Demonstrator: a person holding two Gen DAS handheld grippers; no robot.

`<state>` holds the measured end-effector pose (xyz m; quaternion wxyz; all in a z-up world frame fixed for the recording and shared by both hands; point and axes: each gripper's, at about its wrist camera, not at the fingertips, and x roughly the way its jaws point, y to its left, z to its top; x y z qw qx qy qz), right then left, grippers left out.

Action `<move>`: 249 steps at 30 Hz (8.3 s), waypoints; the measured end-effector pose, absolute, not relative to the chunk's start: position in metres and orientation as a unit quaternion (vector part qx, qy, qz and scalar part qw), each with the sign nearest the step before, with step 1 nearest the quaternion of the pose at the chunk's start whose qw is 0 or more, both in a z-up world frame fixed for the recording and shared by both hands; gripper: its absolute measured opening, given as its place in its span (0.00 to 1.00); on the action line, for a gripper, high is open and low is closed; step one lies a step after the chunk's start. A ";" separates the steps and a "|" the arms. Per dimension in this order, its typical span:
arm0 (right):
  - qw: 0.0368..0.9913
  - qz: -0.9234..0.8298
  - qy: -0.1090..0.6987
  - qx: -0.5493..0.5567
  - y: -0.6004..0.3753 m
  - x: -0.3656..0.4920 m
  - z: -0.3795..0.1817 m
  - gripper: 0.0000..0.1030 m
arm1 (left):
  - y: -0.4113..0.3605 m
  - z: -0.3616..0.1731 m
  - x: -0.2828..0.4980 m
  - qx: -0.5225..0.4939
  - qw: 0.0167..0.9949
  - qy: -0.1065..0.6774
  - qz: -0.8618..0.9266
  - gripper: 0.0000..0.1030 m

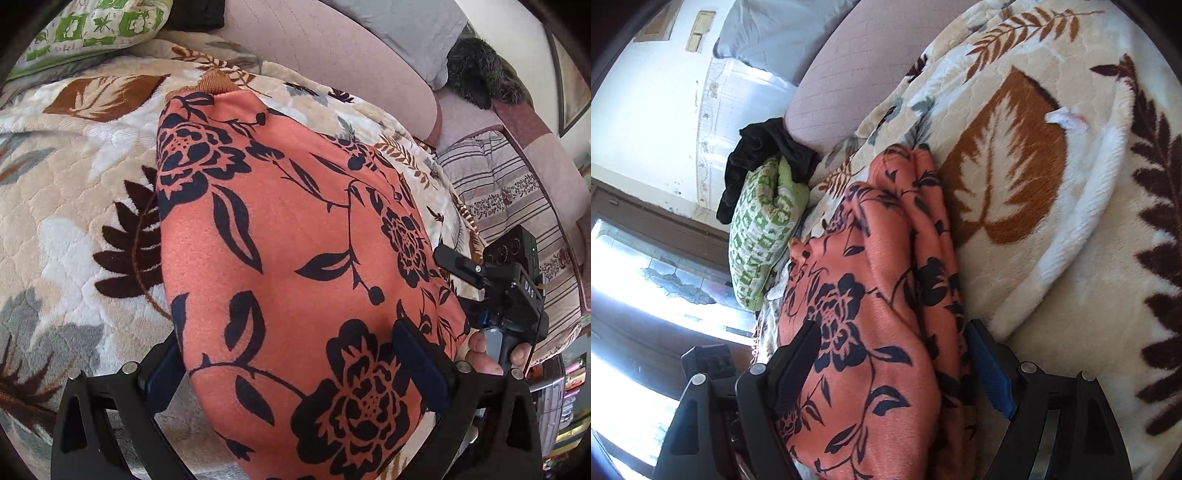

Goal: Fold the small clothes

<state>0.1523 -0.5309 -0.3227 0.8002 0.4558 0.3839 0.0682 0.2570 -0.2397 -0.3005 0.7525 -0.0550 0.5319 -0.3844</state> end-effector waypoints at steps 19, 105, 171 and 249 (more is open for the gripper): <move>0.908 -0.012 0.342 0.241 -0.429 0.147 -0.237 0.38 | -0.208 -0.243 0.237 -0.028 0.826 0.442 -0.349 0.41; 0.865 0.001 0.417 0.280 -0.324 0.150 -0.288 0.35 | -0.098 -0.270 0.219 0.186 0.905 0.379 -0.060 0.81; 0.870 -0.040 0.442 0.217 -0.319 0.166 -0.250 0.49 | -0.054 -0.282 0.127 0.013 0.885 0.449 -0.125 1.00; 0.968 -0.123 0.207 0.070 -0.223 -0.127 -0.011 0.65 | -0.047 0.027 -0.087 0.084 0.978 0.130 -0.143 1.00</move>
